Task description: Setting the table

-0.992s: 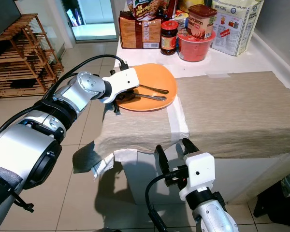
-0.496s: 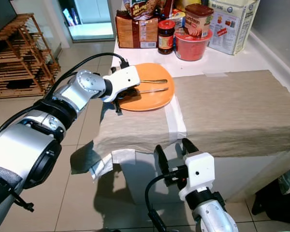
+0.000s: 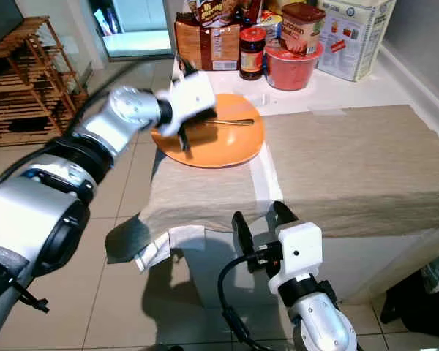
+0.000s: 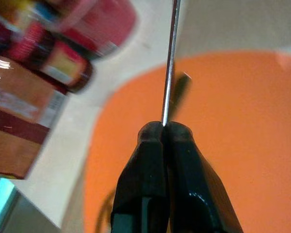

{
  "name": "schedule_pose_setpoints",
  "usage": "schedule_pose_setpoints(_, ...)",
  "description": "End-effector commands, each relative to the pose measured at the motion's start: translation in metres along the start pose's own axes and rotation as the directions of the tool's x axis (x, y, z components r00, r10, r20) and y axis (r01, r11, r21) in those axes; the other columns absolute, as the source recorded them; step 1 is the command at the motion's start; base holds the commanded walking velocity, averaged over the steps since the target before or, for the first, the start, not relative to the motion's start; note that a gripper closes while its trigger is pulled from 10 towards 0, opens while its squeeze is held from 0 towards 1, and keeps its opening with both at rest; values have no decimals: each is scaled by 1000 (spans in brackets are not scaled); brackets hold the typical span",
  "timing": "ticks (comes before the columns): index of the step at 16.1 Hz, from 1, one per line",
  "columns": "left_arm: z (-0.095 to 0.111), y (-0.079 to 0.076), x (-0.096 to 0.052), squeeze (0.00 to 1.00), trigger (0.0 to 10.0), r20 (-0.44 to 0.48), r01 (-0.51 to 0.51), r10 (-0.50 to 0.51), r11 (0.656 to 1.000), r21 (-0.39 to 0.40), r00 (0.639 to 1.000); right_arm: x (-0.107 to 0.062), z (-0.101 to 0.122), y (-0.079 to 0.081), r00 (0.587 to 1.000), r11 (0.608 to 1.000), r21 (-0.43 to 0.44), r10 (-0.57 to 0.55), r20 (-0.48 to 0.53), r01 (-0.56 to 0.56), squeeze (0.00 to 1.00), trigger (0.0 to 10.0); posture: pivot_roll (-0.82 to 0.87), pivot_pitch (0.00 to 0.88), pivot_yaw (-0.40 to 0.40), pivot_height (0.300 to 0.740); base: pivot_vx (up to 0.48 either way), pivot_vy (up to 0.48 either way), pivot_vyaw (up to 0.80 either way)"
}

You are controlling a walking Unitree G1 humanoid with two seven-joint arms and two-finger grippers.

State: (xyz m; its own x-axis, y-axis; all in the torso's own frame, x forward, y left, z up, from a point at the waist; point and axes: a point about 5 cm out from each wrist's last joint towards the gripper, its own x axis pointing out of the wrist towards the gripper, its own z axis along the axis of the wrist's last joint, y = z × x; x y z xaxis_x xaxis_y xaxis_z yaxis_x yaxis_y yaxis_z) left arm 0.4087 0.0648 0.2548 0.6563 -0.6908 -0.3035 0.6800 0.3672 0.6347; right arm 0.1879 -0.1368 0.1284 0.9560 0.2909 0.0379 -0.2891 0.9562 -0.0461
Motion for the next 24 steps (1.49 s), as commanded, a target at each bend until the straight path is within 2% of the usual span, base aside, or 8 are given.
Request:
schedule_pose_setpoints(1, 6, 10, -5, 0, 0, 41, -52, 53, 999, -15, 998, 1, -2, -1, 1000, 1000, 6, -2, -1, 2, 0, 10000, -115, 20, 90, 740, 0, 0, 0)
schedule_pose_setpoints(5, 16, 26, -12, 0, 0, 143, -149, 177, 971, -184, 974, 12, 3, -8, 999, 999, 0, -44, 25, 44, 0, 10000, -97, 0, 84, 740, 0, 0, 0)
schedule_pose_setpoints(12, 15, 50, -33, 0, 0, 216, -226, 307, 916, -332, 927, 28, 3, -16, 997, 999, 5, -52, 55, 52, 0, 10000, -63, 0, 77, 740, 0, 0, 0)
schedule_pose_setpoints(14, 11, 45, -32, 0, 0, 237, -182, 275, 919, -351, 932, 31, 4, -15, 997, 999, 0, -37, 65, 37, 0, 10000, -54, 0, 77, 740, 0, 0, 0)
schedule_pose_setpoints(17, -11, 28, -36, 0, 0, 265, -110, 218, 923, -369, 939, 36, 11, -25, 995, 999, -22, -26, 92, 28, 0, 10000, -30, 0, 84, 740, 0, 0, 0)
schedule_pose_setpoints(19, -26, 25, -48, 0, 0, 261, -124, 263, 884, -451, 929, 41, 15, -34, 993, 999, -37, -29, 111, 34, 0, 10000, -10, 0, 80, 740, 0, 0, 0)
schedule_pose_setpoints(22, -33, 23, -57, 0, 0, 251, -145, 292, 867, -476, 923, 45, 16, -37, 993, 999, -36, -28, 118, 33, 0, 10000, 5, 0, 76, 740, 0, 0, 0)
schedule_pose_setpoints(24, -47, 17, -79, 0, 0, 224, -171, 335, 827, -536, 915, 49, 18, -34, 991, 1000, -25, 3, 134, 0, 0, 10000, 21, 0, 71, 740, 0, 0, 0)
